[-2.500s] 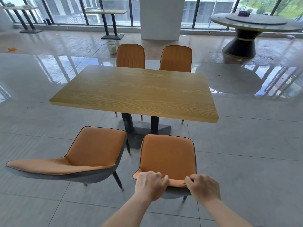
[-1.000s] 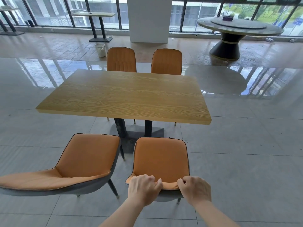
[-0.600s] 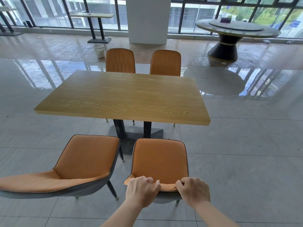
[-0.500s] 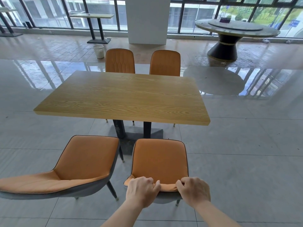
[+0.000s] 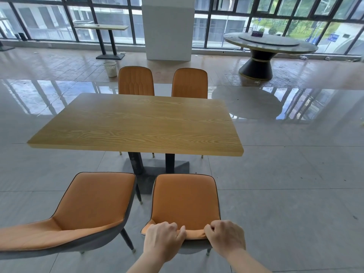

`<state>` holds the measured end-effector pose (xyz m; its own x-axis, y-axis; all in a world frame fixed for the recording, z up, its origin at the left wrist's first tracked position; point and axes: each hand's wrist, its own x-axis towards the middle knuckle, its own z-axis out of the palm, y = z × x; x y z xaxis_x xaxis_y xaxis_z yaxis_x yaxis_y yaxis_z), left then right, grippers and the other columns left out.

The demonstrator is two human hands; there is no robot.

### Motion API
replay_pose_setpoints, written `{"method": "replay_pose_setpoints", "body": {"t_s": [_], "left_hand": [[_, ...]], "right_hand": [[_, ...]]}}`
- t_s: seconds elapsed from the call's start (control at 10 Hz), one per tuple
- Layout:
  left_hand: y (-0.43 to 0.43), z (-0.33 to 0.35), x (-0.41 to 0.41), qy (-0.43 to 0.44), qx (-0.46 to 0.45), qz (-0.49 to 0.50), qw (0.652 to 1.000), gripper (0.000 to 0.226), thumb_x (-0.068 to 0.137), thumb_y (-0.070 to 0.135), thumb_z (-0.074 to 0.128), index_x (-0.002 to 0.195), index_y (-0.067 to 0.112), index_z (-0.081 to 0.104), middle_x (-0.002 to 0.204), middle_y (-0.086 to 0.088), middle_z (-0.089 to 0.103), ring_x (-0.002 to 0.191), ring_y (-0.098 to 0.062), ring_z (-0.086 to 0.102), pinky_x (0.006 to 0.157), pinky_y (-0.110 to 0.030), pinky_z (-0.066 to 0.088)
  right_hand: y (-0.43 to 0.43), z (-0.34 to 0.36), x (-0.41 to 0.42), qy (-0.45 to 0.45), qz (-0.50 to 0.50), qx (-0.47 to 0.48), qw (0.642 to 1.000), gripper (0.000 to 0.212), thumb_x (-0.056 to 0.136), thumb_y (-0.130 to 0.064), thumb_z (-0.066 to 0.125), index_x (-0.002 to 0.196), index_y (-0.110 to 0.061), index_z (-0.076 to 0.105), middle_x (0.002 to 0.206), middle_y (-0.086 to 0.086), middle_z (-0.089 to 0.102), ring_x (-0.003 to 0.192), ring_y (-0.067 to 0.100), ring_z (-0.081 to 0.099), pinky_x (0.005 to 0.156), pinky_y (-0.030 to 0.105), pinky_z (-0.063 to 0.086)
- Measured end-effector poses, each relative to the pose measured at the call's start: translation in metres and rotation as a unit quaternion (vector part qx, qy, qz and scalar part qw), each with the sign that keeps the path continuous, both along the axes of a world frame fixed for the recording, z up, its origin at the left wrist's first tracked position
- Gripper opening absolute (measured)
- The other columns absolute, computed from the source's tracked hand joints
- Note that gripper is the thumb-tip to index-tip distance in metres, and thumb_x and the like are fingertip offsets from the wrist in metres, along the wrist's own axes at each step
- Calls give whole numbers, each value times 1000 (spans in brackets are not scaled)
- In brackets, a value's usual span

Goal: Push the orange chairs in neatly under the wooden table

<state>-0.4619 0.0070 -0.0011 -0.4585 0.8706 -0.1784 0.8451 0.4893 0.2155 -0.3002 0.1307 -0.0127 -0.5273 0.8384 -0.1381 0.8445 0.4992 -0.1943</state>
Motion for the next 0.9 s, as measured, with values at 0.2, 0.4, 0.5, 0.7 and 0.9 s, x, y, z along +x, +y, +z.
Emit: {"method": "replay_pose_setpoints", "body": {"t_s": [0.2,0.4,0.5,0.7,0.9], "left_hand": [[3,3,-1,-7,-10,5,1000,58,97,58,25,81,18,63,83,2,66,77,-17,59,79,-34,45],[5,0,0,-10,-19,6,1000,58,97,59,24,82,18,63,83,2,66,80,-19,61,81,-35,45],[6,4,0,-20,-29,7,999,56,97,58,24,81,19,60,84,1,65,82,-20,60,84,-37,45],[10,16,-1,-98,-61,35,993,44,97,54,28,88,23,57,88,3,61,82,-20,59,91,-42,44],[6,36,-18,-60,19,58,996,33,101,45,36,122,25,52,99,5,58,87,-14,58,87,-34,49]], "right_hand": [[4,7,-1,0,18,-9,1000,42,90,-46,36,59,-20,48,55,-5,47,55,9,47,48,23,30],[3,12,-1,-6,10,-18,1000,42,91,-46,34,61,-20,47,57,-5,47,56,9,45,49,24,30],[3,11,-1,-5,14,-25,1000,40,91,-46,33,67,-21,53,62,-5,51,61,10,49,51,25,33],[12,16,-2,-22,29,-129,991,42,92,-54,35,78,-27,63,80,-8,64,78,11,60,65,29,44],[20,42,-5,38,54,-120,991,31,99,-46,46,108,-26,68,109,-5,68,95,13,60,80,30,50]]}}
